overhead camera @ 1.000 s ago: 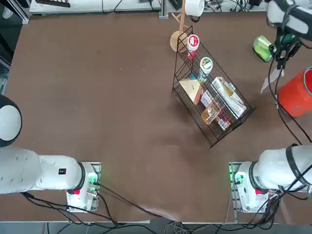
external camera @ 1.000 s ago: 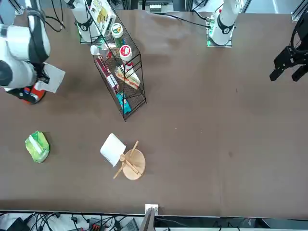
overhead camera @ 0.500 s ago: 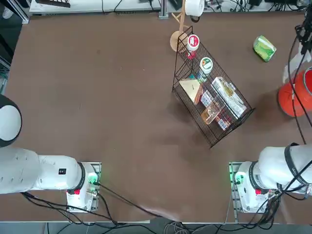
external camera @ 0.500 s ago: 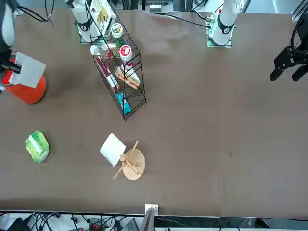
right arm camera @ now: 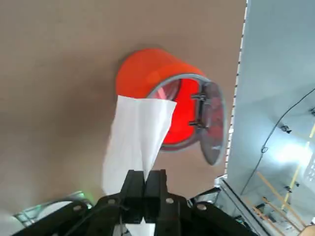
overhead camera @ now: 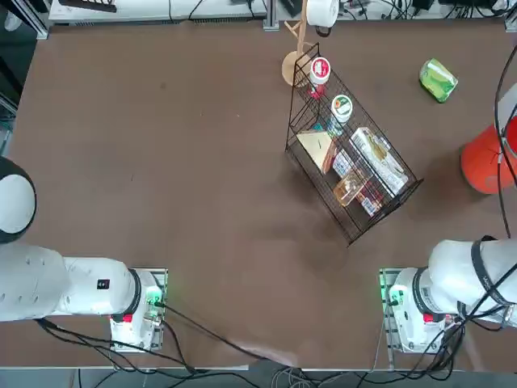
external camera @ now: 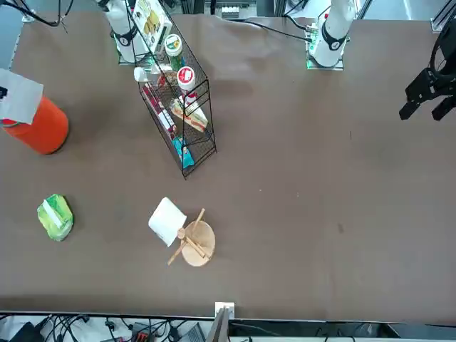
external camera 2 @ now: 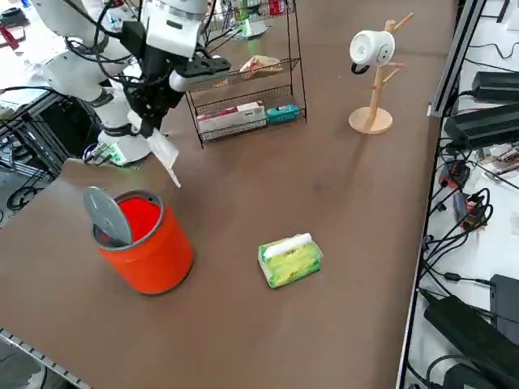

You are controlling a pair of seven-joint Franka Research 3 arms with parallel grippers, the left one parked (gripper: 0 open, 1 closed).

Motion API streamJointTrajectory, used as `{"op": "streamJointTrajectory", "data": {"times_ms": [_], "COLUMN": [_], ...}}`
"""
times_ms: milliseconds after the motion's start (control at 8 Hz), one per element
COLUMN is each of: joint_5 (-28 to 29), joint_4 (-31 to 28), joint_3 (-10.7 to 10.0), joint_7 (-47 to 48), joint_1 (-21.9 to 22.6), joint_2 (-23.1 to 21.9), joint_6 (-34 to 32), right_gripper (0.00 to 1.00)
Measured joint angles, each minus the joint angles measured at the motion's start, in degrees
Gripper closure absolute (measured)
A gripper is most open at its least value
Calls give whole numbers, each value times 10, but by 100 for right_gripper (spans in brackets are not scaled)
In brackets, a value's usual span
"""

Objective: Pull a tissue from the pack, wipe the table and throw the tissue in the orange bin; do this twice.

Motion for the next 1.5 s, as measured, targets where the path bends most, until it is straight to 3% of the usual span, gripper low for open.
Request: {"op": "streamJointTrajectory", "data": {"times_ms": [500,1000,1500], "joint_5": [-9,-9,-9], "joint_4": [1,1,1], "joint_3": [-2,-2,0], "joint_7": [-94,-103,-104], "joint_1": [-74,-99,-102], "joint_2": [8,42,70], "joint_6": [19,46,66], "right_gripper": [99,97,25]}}
